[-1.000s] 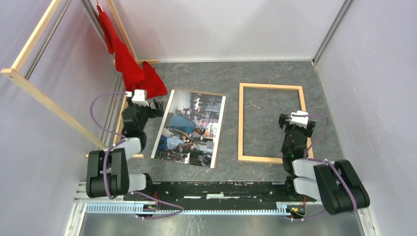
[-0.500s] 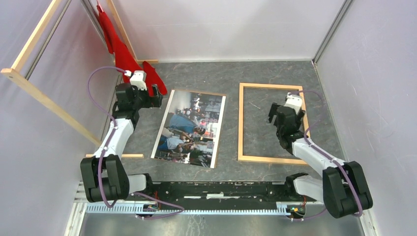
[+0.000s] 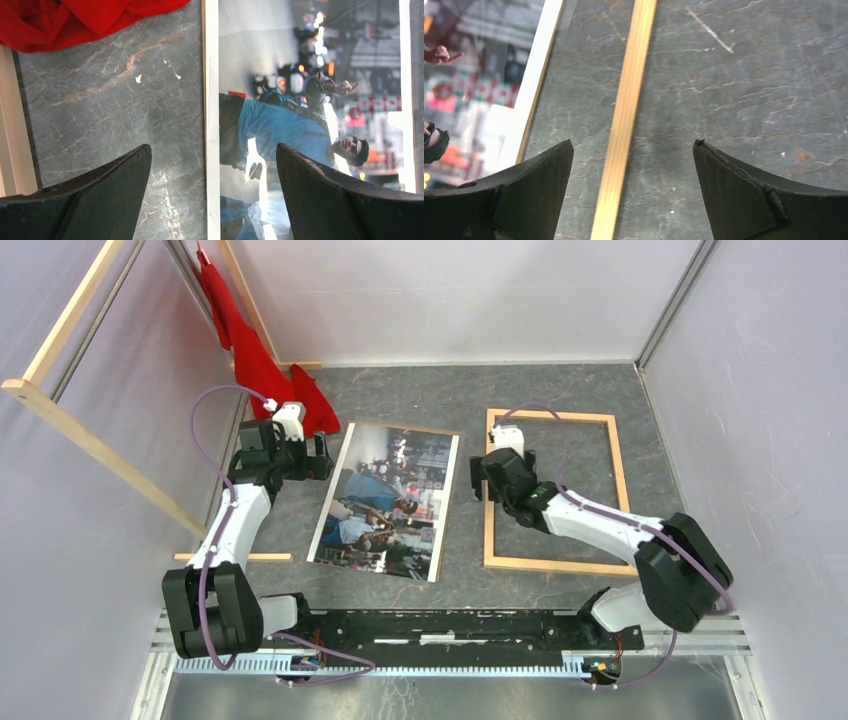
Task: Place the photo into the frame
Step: Turn over the photo frame at the center of the board.
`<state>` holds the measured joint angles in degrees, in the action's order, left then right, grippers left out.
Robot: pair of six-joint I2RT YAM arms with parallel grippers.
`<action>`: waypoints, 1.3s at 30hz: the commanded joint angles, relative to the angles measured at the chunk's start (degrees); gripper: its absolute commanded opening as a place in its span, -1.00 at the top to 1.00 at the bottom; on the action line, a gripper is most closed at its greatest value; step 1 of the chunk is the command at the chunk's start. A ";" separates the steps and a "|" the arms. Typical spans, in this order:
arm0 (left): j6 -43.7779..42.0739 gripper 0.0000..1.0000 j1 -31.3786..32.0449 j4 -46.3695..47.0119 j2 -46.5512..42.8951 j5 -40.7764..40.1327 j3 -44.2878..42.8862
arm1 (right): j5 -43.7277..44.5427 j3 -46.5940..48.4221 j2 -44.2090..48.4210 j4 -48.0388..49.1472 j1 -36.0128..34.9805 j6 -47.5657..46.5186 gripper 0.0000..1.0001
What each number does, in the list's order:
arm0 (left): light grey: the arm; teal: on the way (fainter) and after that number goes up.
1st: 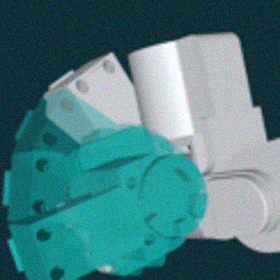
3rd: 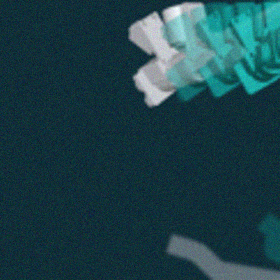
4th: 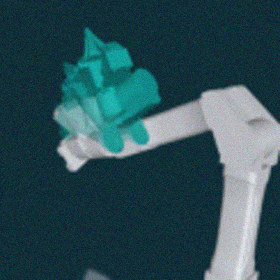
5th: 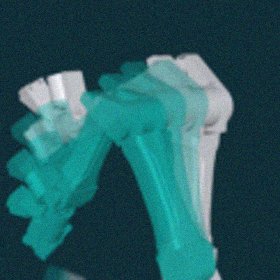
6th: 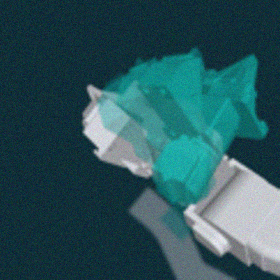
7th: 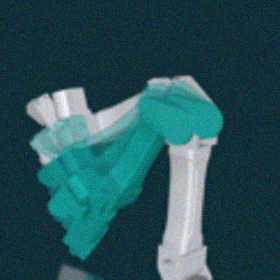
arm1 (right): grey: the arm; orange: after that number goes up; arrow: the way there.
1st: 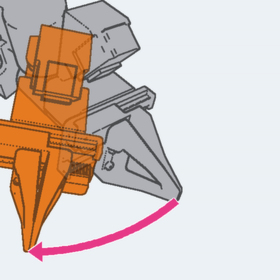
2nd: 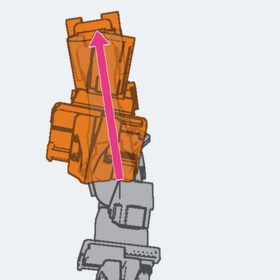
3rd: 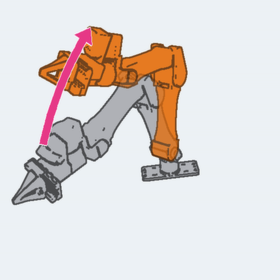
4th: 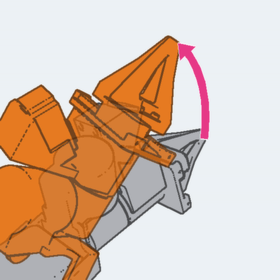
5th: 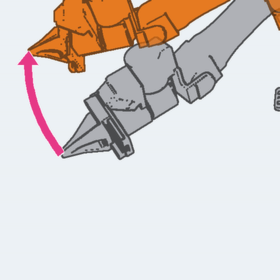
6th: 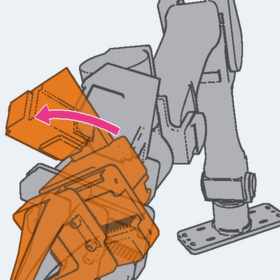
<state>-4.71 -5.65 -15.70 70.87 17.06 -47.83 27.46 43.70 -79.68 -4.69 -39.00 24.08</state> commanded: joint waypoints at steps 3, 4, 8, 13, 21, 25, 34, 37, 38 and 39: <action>-3.83 -1.00 -0.22 -4.28 -0.98 0.05 -2.55 | 5.89 9.95 -9.76 -10.77 -4.85 5.70 -0.85; -3.96 -1.00 -0.21 -4.49 -0.94 -0.11 -2.65 | 6.38 10.89 -10.87 -11.81 -5.22 6.57 -0.83; -4.87 -1.00 -0.16 -5.41 -0.89 -0.09 -2.91 | 7.33 12.26 -13.68 -13.15 -5.88 8.32 -0.77; -5.98 -1.00 -0.19 -6.71 0.13 0.24 -3.45 | 7.53 11.67 -15.75 -12.88 -6.01 9.41 -0.71; -7.88 -1.00 -0.20 -9.12 1.51 1.68 -4.46 | 5.52 9.77 -19.94 -10.90 -6.05 9.79 -0.52; -8.87 -1.00 -0.16 -9.81 1.33 2.60 -4.59 | 4.99 8.19 -20.45 -9.79 -6.05 10.44 -0.36; -10.52 -1.00 -0.20 -12.55 1.70 4.45 -6.39 | 1.77 5.82 -20.54 -7.51 -6.06 12.85 0.07; -10.67 -1.00 -0.17 -13.55 1.81 4.96 -7.07 | 0.57 6.23 -19.48 -7.92 -5.96 14.08 0.55; -10.68 -1.00 -0.23 -13.86 1.84 5.11 -7.21 | 0.05 6.66 -18.90 -8.20 -5.99 14.45 0.74; -10.79 -1.00 -0.14 -14.18 1.89 5.39 -7.41 | -0.44 7.27 -17.79 -8.52 -6.09 14.94 0.91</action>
<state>-12.93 -5.65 -28.27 72.49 20.08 -52.45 30.48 51.51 -98.32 -10.85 -45.10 37.78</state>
